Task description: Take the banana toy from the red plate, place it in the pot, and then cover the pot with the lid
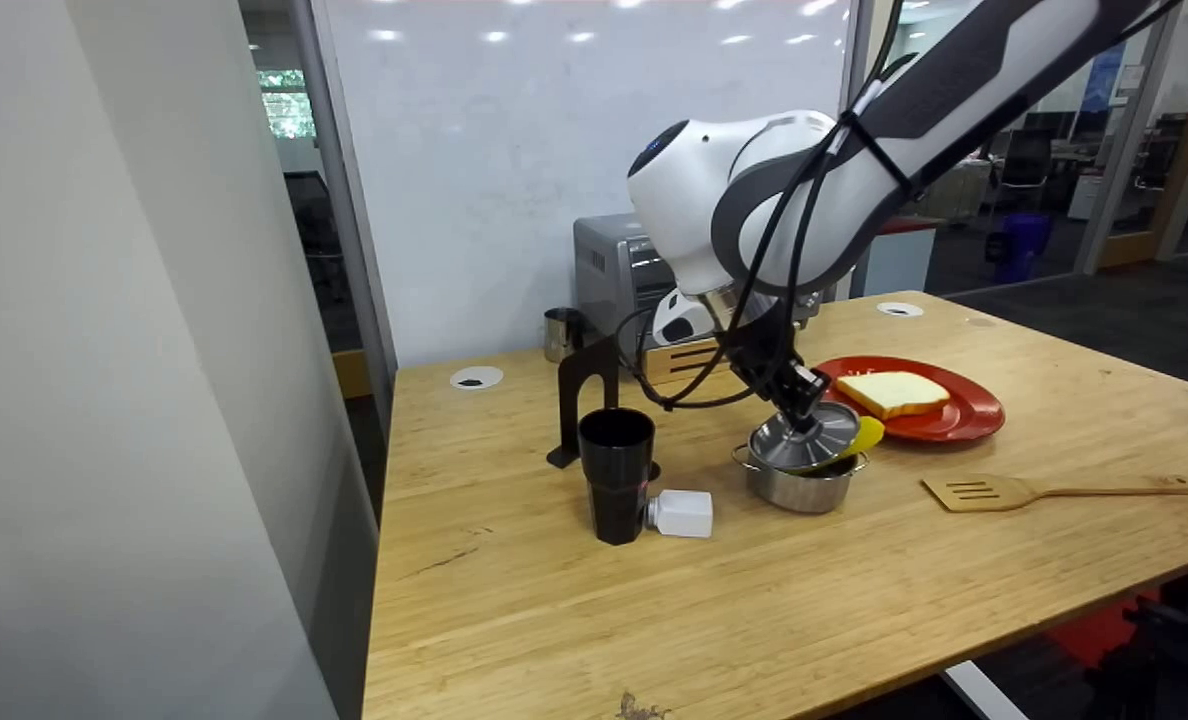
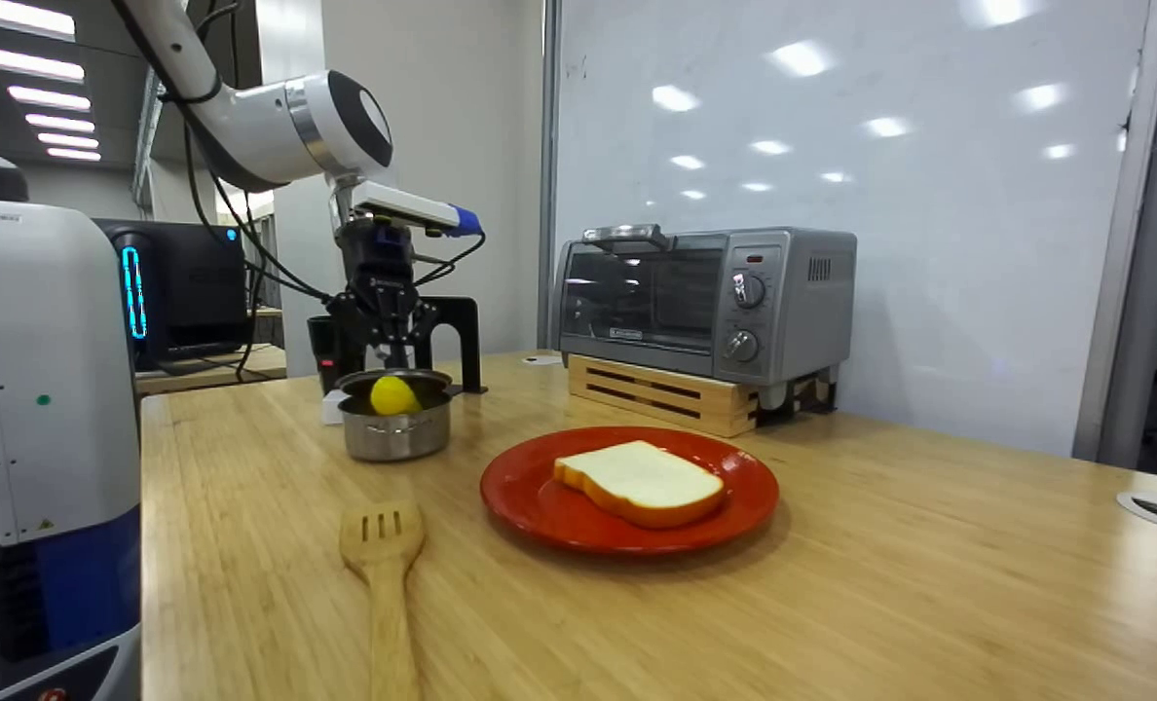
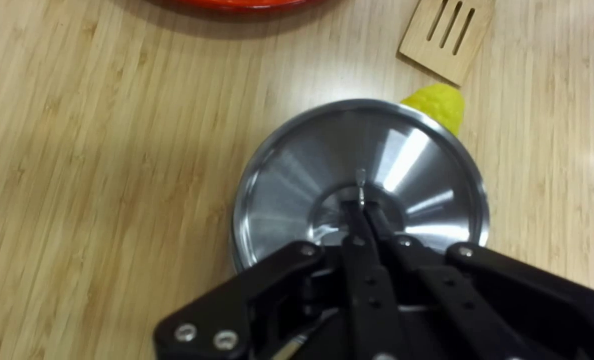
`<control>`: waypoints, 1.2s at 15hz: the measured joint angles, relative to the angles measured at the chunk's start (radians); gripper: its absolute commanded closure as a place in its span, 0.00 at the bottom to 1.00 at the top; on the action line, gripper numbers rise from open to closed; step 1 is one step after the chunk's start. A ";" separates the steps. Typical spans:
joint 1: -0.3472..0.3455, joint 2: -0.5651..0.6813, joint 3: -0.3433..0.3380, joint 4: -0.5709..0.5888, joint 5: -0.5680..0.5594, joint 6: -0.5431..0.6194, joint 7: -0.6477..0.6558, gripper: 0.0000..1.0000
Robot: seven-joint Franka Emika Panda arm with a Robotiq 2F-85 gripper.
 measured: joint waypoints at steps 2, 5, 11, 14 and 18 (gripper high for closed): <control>0.000 0.000 0.000 -0.002 -0.005 0.011 0.000 0.58; 0.000 0.004 0.000 -0.012 -0.017 0.043 0.000 0.36; -0.001 0.003 -0.004 -0.018 -0.034 0.066 0.007 0.00; -0.002 -0.014 -0.010 -0.014 -0.034 0.064 0.033 0.00; -0.015 -0.106 -0.026 -0.009 -0.032 0.033 0.069 0.00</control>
